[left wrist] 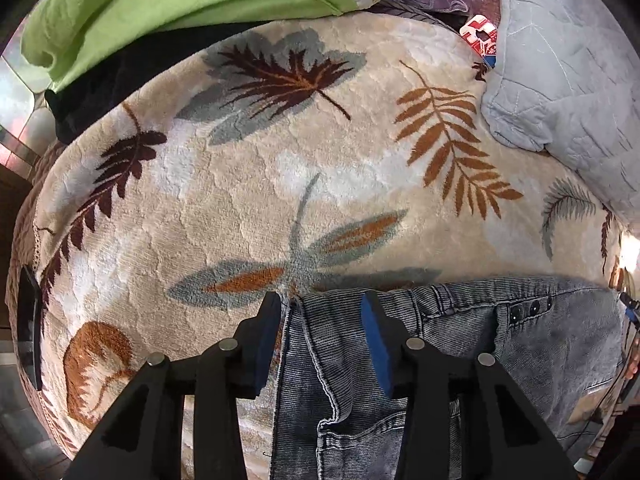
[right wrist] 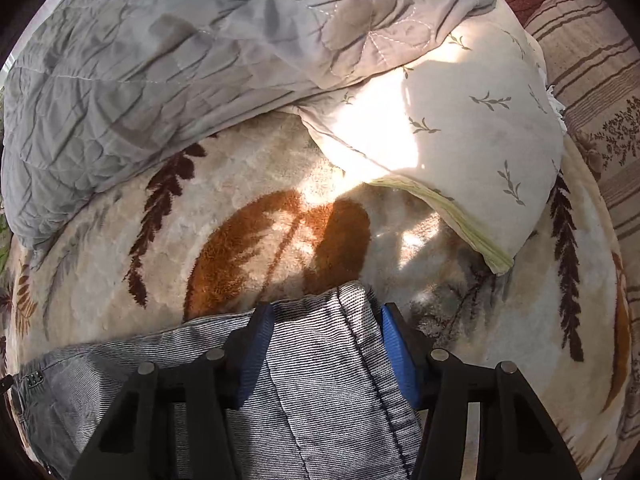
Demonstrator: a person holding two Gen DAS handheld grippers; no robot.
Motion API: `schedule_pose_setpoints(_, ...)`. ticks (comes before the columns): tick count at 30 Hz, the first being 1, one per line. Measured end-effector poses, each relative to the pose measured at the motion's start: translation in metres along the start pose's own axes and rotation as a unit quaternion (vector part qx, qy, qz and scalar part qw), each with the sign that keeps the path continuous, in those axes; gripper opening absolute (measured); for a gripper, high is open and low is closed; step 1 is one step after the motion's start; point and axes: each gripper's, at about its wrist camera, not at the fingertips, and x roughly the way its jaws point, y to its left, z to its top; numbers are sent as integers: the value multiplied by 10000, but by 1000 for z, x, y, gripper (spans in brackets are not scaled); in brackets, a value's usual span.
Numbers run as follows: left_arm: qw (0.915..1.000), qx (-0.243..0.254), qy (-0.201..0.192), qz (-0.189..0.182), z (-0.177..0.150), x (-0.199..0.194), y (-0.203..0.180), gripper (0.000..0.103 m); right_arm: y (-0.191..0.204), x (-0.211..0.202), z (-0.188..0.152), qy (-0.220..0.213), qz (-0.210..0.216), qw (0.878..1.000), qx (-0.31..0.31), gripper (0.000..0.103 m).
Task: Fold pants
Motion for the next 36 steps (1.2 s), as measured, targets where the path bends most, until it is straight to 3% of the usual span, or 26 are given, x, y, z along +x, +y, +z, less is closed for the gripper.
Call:
schedule_pose_setpoints(9, 9983, -428, 198, -352, 9, 19, 8, 40, 2, 8, 4, 58, 128, 9999, -46, 59)
schedule_pose_setpoints(11, 9981, -503, 137, -323, 8, 17, 10, 29, 7, 8, 3, 43, 128, 9998, -123, 50)
schedule_pose_setpoints(20, 9971, -640, 196, -366, -3, 11, 11, 11, 3, 11, -1, -52, 301, 9995, -72, 20)
schedule_pose_setpoints(30, 9984, -460, -16, -333, -8, -4, 0, 4, 10, -10, -5, -354, 287, 9988, -177, 12)
schedule_pose_setpoints(36, 9969, -446, -265, -593, -9, -20, 14, 3, 7, -31, -10, -528, 377, 9977, -171, 11)
